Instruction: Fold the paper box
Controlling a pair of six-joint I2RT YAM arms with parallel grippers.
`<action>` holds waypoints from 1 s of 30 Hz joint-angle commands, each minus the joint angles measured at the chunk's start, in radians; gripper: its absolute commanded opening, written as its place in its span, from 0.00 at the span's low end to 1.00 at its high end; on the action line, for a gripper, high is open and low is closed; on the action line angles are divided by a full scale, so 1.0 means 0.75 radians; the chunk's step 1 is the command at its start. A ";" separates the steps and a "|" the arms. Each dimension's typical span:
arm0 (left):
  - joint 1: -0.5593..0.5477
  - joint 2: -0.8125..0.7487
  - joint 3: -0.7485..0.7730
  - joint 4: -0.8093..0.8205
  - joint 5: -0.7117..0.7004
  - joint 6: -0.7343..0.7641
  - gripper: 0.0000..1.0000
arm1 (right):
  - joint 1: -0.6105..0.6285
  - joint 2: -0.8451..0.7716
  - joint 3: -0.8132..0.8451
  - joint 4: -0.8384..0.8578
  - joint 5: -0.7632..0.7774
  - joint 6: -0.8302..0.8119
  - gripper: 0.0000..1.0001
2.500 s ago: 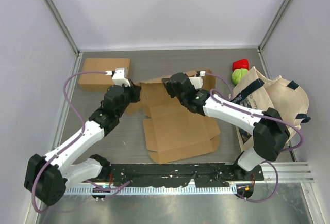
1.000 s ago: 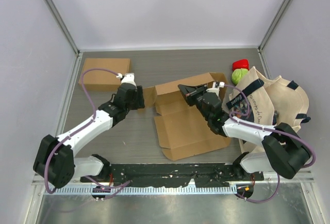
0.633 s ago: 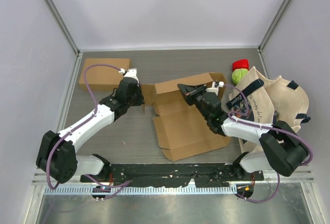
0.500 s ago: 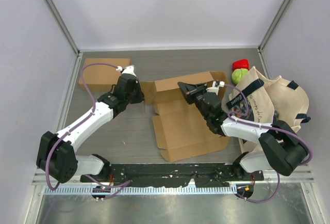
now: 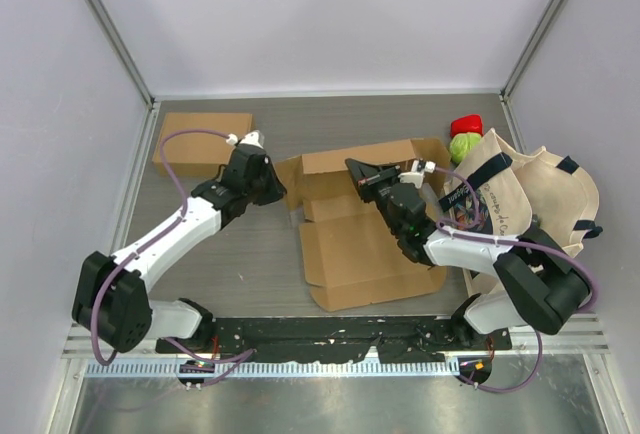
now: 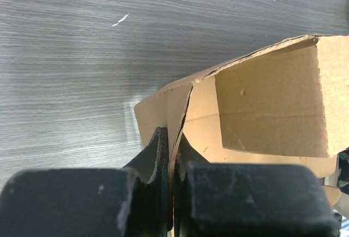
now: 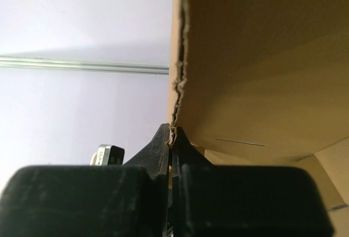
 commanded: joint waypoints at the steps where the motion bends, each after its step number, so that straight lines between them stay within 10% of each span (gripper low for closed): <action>1: -0.013 -0.115 0.027 0.241 -0.091 0.102 0.00 | 0.051 0.019 0.043 -0.044 -0.104 -0.120 0.01; 15: 0.286 0.065 0.326 0.003 0.230 0.040 0.00 | 0.051 0.274 0.080 0.275 -0.241 -0.245 0.01; 24: 0.141 -0.050 0.052 0.267 0.414 -0.067 0.00 | 0.031 0.236 0.022 0.281 -0.229 -0.306 0.01; 30: 0.153 -0.011 0.182 -0.026 0.283 0.127 0.00 | -0.084 0.231 0.131 0.148 -0.317 -0.359 0.02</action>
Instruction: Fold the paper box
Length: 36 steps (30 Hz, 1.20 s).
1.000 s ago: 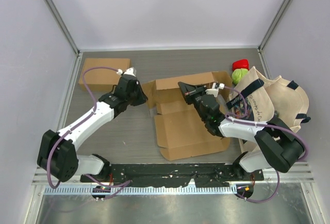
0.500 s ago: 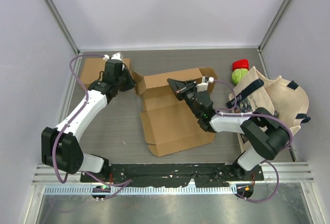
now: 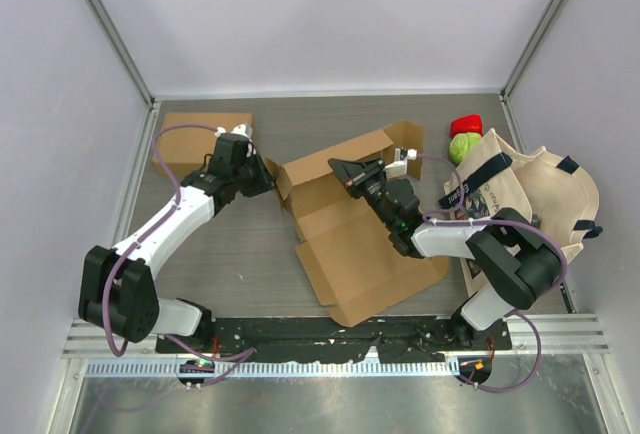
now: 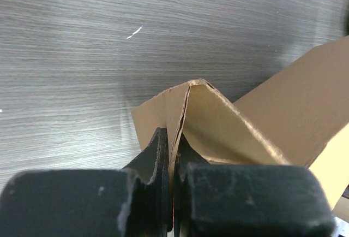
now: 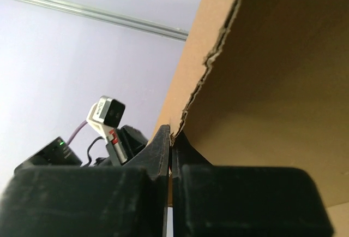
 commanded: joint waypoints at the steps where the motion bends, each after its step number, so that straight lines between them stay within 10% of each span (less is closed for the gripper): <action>1: -0.027 -0.010 0.226 -0.078 0.080 0.116 0.00 | -0.094 -0.003 0.115 -0.209 -0.081 -0.150 0.02; 6: 0.004 0.070 0.368 -0.316 -0.102 0.239 0.00 | -0.119 -0.075 0.183 -0.397 -0.063 -0.244 0.01; 16: 0.153 0.187 0.507 -0.240 0.229 0.169 0.03 | -0.129 0.173 0.344 -0.087 0.091 -0.007 0.01; 24: 0.151 0.074 0.174 0.240 0.593 0.055 0.05 | -0.129 0.285 0.377 0.032 0.144 0.030 0.01; 36: -0.039 0.086 0.091 0.394 0.509 0.055 0.11 | -0.135 0.298 0.275 0.165 0.093 0.069 0.01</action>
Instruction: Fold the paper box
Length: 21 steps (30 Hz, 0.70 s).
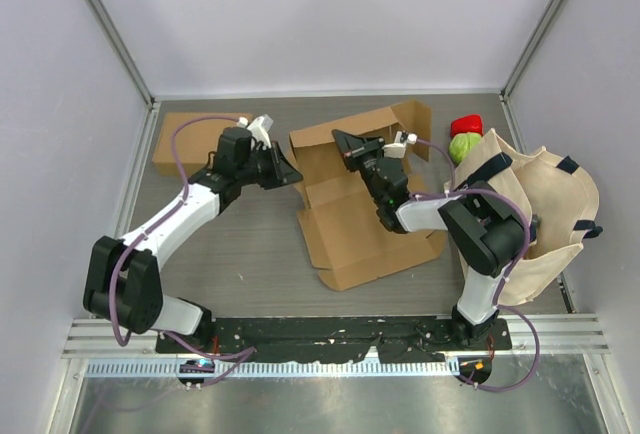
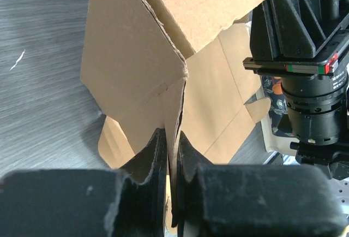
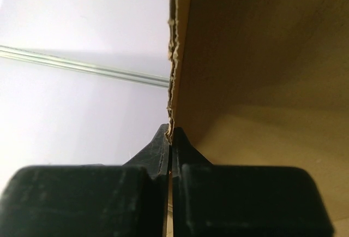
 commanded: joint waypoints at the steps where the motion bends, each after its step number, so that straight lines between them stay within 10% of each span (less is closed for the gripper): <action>1: -0.043 0.047 0.087 0.135 0.069 -0.011 0.10 | -0.003 -0.027 -0.075 0.110 0.003 -0.008 0.01; 12: -0.160 0.037 -0.055 0.123 -0.320 0.044 0.10 | -0.005 -0.224 -0.334 0.202 -0.066 -0.100 0.01; 21: -0.201 -0.039 -0.233 0.339 -0.378 -0.023 0.32 | -0.009 -0.399 -0.541 0.121 -0.056 -0.106 0.01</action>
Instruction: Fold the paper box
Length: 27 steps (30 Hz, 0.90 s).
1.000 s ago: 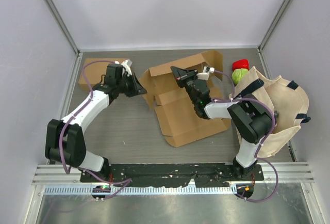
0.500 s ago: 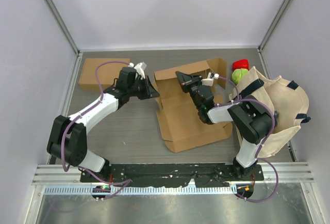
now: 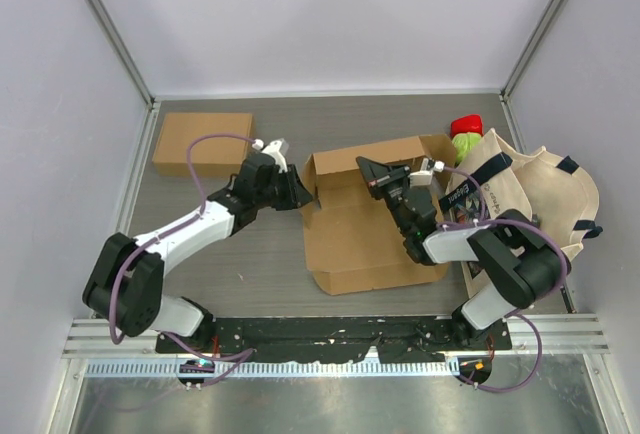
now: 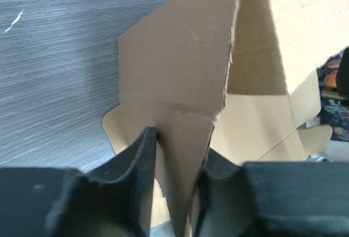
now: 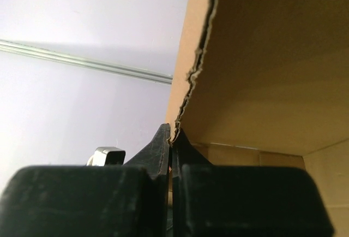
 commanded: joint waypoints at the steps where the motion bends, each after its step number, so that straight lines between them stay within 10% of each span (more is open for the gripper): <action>1: 0.000 -0.075 -0.063 0.219 -0.052 -0.033 0.37 | 0.003 -0.107 -0.077 -0.016 -0.057 -0.057 0.01; 10: -0.003 -0.441 -0.194 0.150 -0.121 0.024 0.67 | -0.054 -0.113 -0.090 0.000 -0.135 -0.008 0.01; 16: 0.002 -0.656 -0.235 -0.144 -0.571 -0.131 0.33 | -0.065 -0.101 -0.071 0.002 -0.155 0.006 0.01; 27: -0.117 -0.212 -0.082 0.098 -0.259 0.085 0.53 | -0.067 -0.077 -0.061 0.014 -0.157 0.080 0.01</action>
